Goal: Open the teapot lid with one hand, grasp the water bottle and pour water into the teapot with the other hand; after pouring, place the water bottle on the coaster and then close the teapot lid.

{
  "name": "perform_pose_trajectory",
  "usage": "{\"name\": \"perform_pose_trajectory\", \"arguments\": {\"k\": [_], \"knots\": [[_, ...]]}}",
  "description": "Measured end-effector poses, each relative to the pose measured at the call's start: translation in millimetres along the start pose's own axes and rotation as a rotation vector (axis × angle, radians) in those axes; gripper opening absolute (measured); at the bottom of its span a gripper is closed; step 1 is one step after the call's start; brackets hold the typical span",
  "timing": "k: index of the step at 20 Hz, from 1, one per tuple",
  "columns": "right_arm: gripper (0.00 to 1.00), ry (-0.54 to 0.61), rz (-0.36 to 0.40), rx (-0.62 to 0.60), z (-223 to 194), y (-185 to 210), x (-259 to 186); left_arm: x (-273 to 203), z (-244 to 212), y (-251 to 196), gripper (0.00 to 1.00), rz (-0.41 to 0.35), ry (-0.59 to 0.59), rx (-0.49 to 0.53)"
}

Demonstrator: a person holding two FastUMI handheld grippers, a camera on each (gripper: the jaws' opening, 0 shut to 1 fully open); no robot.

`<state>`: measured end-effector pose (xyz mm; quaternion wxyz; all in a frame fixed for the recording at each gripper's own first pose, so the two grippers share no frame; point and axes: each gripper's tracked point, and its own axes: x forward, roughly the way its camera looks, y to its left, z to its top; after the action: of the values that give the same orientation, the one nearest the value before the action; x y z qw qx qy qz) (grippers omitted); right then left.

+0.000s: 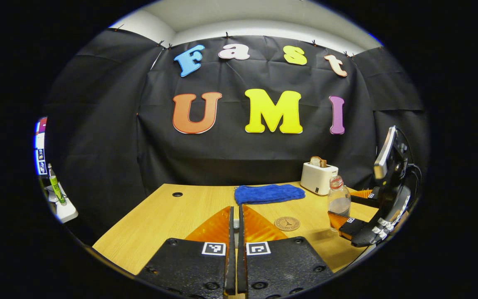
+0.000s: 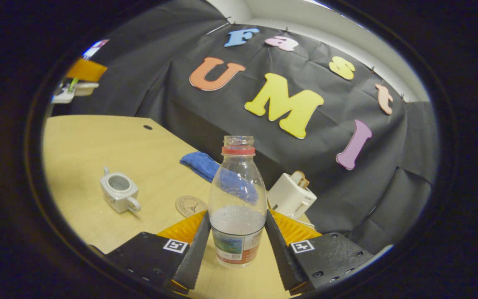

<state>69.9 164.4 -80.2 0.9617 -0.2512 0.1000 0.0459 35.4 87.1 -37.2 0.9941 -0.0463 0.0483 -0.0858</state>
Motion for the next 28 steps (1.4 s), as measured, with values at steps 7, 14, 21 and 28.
{"name": "perform_pose_trajectory", "arguments": {"k": [7, 14, 21, 28], "knots": [[0.76, 0.019, 0.004, -0.368, -6, 51, 17, -2, -1, 32, 0.04, 0.056, 0.007, -0.033], [0.75, -0.027, -0.088, -0.691, 0, 69, 23, 1, -7, 40, 0.04, 0.056, 0.02, -0.036], [0.76, -0.083, -0.178, -0.933, 13, 66, 26, 1, -9, 40, 0.04, 0.051, 0.028, -0.035], [0.76, -0.118, -0.223, -1.076, 19, 67, 26, 1, -11, 39, 0.04, 0.05, 0.036, -0.012]]}}
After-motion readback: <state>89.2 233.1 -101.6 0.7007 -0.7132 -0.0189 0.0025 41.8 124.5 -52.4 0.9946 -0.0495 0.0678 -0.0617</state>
